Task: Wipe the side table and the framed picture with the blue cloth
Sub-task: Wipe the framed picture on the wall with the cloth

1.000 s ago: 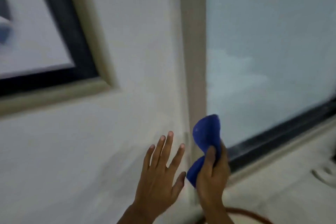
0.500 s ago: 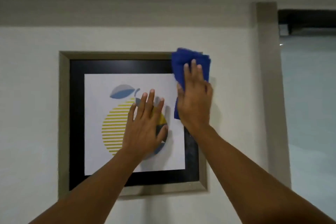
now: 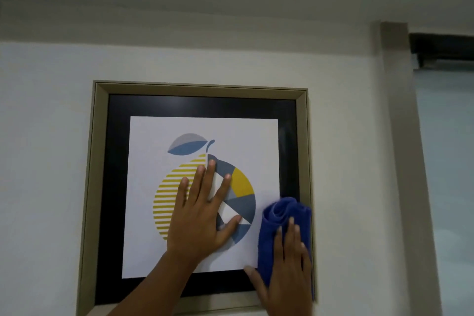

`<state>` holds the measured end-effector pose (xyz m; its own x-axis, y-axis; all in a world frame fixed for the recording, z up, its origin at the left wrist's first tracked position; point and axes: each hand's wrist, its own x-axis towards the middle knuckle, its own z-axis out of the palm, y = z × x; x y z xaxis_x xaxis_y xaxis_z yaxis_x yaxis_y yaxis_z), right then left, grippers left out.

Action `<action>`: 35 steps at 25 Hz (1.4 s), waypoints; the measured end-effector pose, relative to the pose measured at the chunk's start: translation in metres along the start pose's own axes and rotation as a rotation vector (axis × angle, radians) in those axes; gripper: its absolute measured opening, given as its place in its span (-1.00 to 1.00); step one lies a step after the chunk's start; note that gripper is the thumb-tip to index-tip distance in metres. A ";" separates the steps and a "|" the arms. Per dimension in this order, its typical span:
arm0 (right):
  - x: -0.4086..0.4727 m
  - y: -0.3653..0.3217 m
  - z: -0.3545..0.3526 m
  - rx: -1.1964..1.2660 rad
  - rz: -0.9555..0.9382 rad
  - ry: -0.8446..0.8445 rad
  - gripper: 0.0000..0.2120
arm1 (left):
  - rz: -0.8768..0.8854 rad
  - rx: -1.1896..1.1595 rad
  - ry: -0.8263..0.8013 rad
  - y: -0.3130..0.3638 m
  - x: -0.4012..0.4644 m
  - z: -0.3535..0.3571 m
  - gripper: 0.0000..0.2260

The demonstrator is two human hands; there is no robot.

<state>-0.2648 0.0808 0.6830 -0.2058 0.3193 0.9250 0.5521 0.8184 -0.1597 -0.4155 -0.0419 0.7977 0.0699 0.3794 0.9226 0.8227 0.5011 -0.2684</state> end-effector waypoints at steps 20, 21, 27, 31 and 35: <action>0.109 -0.013 -0.046 0.078 -0.043 0.108 -0.12 | 0.041 0.030 0.096 -0.003 -0.006 0.009 -0.24; 0.154 -0.019 -0.063 0.093 -0.051 0.114 -0.15 | 0.040 0.027 0.098 -0.002 -0.006 0.008 -0.24; 0.114 -0.027 -0.039 0.092 0.045 0.155 -0.20 | 0.032 0.038 0.067 -0.002 -0.006 0.003 -0.26; -0.015 -0.008 -0.005 -0.002 0.141 -0.016 -0.20 | 0.032 0.059 0.076 0.002 -0.005 0.004 -0.24; 0.007 -0.060 -0.004 -0.063 0.339 -0.074 -0.18 | 0.037 0.081 0.086 0.000 -0.004 0.007 -0.22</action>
<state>-0.2958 0.0321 0.7009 -0.0587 0.6035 0.7952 0.6474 0.6294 -0.4298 -0.4196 -0.0375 0.7917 0.1504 0.3321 0.9312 0.7708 0.5505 -0.3208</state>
